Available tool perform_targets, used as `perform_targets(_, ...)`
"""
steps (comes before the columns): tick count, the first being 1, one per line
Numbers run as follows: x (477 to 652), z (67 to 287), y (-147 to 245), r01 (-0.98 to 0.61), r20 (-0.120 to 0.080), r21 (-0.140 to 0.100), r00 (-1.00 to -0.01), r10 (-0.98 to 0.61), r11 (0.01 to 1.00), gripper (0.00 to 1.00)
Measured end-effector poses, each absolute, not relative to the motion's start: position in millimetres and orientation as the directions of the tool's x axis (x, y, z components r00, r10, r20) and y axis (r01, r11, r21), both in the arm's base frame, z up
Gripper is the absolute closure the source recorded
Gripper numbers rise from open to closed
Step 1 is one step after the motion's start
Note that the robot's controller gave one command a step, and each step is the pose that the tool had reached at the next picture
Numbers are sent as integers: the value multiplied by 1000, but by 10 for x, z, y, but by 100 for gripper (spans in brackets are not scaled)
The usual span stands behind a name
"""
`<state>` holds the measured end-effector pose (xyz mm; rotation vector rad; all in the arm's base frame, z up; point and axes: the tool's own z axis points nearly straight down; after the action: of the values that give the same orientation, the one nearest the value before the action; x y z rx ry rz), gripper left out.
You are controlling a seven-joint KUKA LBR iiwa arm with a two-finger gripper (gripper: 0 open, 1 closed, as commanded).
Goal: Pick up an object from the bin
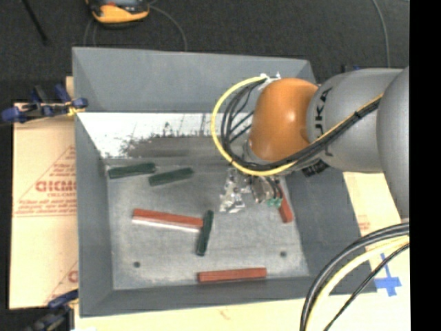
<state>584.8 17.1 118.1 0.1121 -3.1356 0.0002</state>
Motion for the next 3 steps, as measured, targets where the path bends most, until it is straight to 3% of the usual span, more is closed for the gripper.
perform_targets(1, 5793, 1537, 218, -112, -10, -2, -994, -112, 994, 100)
perform_targets(2, 5667, 1831, 113, -138, 7, 0, -990, -138, 990, 100)
perform_targets(3, 5644, 2430, 41, -336, -2, -2, -942, -336, 942, 100)
